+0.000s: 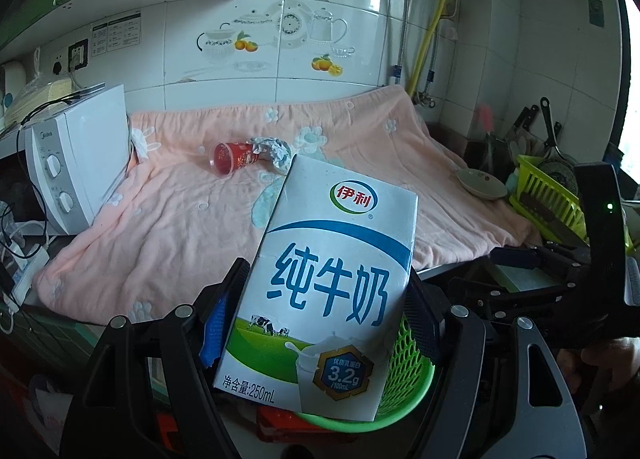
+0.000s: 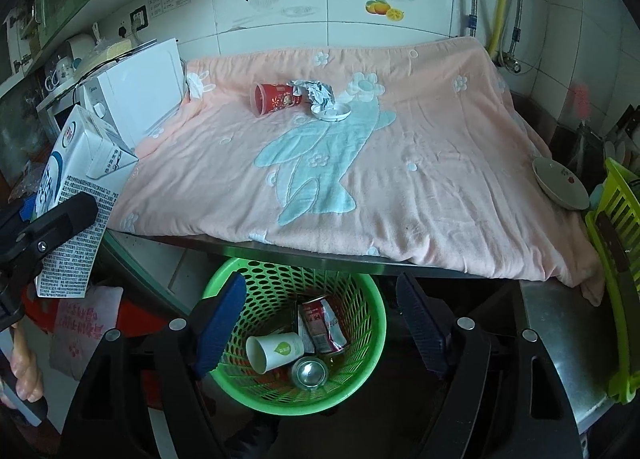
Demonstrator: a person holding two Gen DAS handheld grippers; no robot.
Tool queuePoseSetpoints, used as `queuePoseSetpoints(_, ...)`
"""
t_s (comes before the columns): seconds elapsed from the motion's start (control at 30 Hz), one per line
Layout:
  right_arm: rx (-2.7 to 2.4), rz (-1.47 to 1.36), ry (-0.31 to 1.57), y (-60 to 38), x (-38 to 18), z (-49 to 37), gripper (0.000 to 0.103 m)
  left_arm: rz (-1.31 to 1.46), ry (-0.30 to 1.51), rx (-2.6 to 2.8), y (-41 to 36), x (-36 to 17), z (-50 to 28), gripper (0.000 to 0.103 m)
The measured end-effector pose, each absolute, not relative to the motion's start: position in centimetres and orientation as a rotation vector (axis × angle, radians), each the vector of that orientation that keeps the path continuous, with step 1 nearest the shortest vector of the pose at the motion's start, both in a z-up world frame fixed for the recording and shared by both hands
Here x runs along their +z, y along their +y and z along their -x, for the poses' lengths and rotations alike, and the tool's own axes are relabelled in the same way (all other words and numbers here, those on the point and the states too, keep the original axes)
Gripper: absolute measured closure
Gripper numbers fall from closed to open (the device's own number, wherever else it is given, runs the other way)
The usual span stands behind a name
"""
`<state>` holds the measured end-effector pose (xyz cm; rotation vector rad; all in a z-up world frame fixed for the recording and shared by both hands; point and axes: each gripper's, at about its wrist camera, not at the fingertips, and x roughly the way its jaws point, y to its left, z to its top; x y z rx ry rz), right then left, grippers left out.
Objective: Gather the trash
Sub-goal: 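Lower the milk carton into the green basket and open the left tool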
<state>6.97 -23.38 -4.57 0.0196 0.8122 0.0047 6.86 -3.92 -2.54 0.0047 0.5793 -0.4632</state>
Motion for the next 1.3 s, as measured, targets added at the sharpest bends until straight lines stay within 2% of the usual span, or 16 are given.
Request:
queuePoseSetpoints(0.33, -0.021, -0.027, 0.802, -23.9, -4.2, -5.7, 0.025, 0.008, 0.616, -0.485, -4.6, -3.7, -7.1, 0.031)
queuePoseSetpoints(1.3, -0.075, -0.075, 0.794, -26.4, -4.0, -5.1, 0.025, -0.033, 0.679, -0.550, -7.9, -6.6, -9.4, 0.029)
